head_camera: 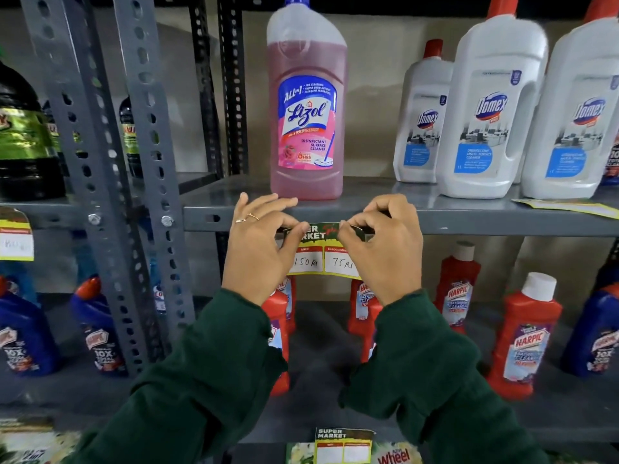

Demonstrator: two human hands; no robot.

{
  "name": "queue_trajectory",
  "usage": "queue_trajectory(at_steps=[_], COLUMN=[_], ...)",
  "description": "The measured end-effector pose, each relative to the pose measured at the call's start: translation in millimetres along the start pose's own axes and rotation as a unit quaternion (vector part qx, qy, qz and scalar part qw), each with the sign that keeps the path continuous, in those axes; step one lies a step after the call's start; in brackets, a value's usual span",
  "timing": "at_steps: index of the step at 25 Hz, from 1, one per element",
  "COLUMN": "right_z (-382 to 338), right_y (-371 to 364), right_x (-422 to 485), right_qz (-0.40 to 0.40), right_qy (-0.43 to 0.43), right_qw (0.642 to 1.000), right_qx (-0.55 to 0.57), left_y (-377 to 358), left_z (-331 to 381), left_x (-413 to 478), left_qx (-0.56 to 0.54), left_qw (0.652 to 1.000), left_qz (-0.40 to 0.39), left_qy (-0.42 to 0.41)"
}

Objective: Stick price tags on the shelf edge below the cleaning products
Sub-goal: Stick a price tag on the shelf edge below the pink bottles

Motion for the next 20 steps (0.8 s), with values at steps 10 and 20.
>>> queue_trajectory(at_steps=[10, 20], right_z=[2.3, 12.9], right_y=[-14.2, -31.0], right_x=[0.2, -5.3], right_qz=[0.083, 0.072], right_qy=[0.025, 0.042], right_qw=[0.996, 0.995], right_qx=[-0.008, -0.052], left_y=[-18.1, -32.6], left_z=[-0.5, 5.0], left_x=[1.0, 2.8], left_qx=[0.002, 0.125], left_qw=[0.996, 0.987], left_qz=[0.087, 0.098], left_qy=[0.011, 0.014])
Point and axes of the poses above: each hand's wrist, its own x-axis towards the middle knuckle, its own y-axis out of the back of the hand, z = x × y, the point moved 1 cm from there along x, towards the middle knuckle, and after that the axes turned 3 degrees about z, right-handed, at the moved point
